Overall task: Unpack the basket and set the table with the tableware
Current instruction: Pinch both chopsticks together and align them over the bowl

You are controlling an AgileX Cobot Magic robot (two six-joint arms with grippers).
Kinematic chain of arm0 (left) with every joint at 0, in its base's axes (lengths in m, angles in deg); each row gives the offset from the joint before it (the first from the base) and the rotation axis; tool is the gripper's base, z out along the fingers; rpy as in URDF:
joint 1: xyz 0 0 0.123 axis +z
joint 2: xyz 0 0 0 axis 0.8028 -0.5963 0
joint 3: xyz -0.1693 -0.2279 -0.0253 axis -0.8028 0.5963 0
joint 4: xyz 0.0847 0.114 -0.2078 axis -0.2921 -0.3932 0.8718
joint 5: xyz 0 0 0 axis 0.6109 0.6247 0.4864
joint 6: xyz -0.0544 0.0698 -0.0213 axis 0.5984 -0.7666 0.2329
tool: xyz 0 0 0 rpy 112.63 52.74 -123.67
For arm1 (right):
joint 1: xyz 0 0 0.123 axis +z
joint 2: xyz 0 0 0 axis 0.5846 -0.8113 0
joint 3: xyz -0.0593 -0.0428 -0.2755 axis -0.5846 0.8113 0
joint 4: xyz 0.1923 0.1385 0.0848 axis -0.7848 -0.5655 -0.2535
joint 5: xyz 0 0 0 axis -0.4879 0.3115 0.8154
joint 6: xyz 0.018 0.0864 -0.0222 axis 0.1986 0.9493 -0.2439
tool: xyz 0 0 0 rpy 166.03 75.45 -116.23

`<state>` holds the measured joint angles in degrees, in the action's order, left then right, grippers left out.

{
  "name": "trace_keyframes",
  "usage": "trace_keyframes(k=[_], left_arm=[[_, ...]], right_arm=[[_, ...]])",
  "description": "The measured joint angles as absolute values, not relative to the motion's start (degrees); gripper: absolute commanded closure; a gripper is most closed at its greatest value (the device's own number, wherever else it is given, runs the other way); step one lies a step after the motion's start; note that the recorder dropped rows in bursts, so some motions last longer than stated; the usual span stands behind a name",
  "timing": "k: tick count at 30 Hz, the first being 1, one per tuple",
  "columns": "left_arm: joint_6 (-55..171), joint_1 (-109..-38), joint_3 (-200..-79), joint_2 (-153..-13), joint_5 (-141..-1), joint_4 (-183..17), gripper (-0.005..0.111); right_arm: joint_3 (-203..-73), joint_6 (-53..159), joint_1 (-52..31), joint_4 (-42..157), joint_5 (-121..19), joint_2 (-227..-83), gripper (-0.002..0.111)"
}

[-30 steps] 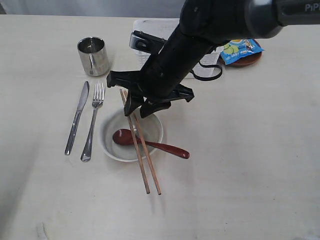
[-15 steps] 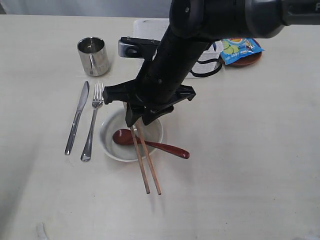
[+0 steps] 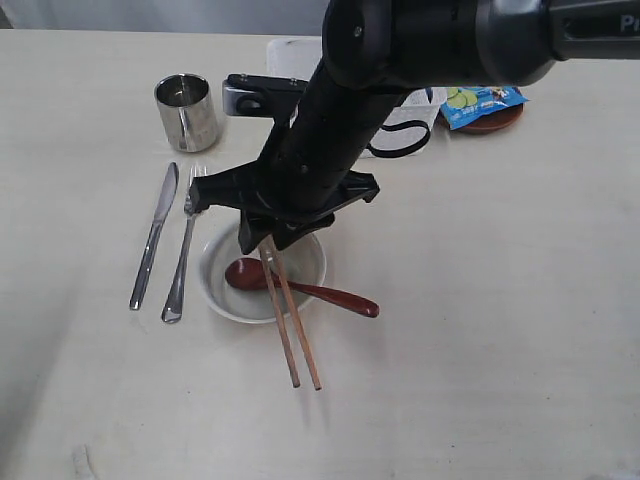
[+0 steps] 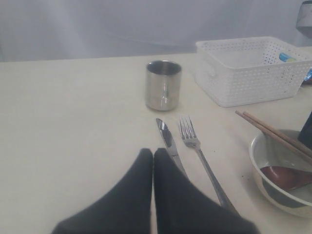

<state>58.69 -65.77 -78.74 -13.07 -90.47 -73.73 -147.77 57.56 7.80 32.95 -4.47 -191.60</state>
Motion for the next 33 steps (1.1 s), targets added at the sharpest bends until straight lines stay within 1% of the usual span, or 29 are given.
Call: trace_keyframes(k=[9, 33], left_arm=[[58.7, -65.8, -78.7, -13.1, -90.5, -73.7, 0.107], [58.7, -65.8, -78.7, -13.1, -90.5, -73.7, 0.107]], right_arm=[[-147.8, 59.6, 7.8, 36.3, -4.5, -191.6, 0.071], [-147.8, 58.6, 7.8, 32.7, -4.8, -193.5, 0.071]])
